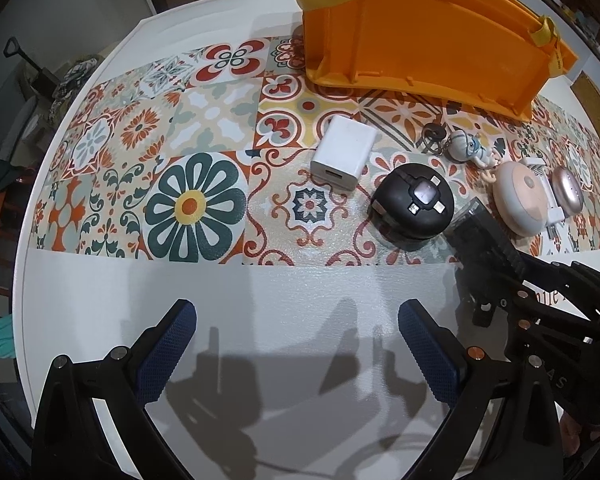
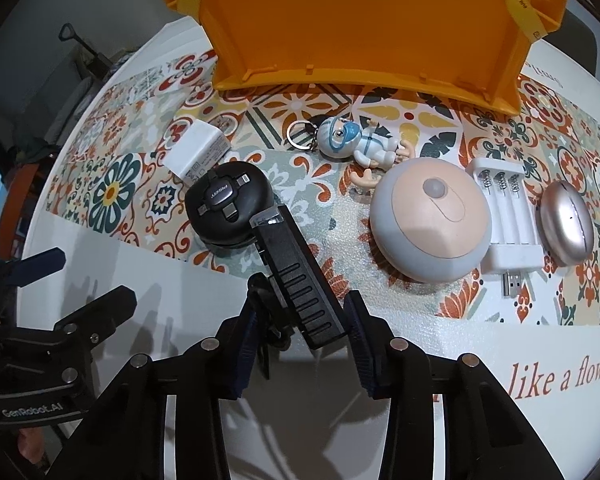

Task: Organize rigid objects
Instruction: 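Grasp the black round cable organizer with the left tool while the right tool holds the bike light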

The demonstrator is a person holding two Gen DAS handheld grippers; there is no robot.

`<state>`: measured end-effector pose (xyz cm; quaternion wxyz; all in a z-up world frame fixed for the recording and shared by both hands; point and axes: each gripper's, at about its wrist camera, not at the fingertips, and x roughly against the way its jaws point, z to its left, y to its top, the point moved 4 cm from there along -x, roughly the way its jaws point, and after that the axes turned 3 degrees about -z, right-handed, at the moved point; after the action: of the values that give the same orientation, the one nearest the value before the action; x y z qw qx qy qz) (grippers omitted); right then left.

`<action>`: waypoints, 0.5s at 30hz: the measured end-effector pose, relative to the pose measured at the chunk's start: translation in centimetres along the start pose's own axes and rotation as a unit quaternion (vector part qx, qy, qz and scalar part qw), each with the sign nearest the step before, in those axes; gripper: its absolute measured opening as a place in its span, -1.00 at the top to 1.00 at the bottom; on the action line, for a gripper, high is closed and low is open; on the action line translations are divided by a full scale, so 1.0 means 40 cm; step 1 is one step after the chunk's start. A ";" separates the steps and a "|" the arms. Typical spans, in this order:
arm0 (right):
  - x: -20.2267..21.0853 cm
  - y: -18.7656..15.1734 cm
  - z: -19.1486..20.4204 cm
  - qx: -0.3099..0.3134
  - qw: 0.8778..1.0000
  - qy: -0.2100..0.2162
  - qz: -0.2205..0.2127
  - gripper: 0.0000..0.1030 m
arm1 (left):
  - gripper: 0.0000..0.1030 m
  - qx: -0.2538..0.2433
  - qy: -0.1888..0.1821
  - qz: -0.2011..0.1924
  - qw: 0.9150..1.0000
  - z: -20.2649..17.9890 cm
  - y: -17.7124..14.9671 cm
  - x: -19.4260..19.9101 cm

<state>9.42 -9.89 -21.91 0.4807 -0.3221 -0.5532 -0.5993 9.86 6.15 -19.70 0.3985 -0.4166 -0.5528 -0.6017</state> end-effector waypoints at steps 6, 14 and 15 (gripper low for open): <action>0.042 -0.008 -0.004 -0.002 1.000 0.003 -0.017 0.21 | -1.00 -0.003 -0.010 -0.026 1.000 -0.010 0.008 0.023; 0.108 0.001 -0.039 -0.024 0.999 -0.011 -0.045 0.21 | -1.00 -0.011 -0.031 -0.052 0.998 -0.055 0.033 0.042; 0.117 0.004 -0.046 -0.026 0.998 -0.013 -0.049 0.21 | -1.00 -0.011 -0.033 -0.056 0.998 -0.061 0.037 0.042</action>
<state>8.29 -12.70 -17.91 0.4349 -0.3145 -0.5584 -0.6325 10.54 3.56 -17.71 0.3411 -0.4093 -0.5815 -0.6148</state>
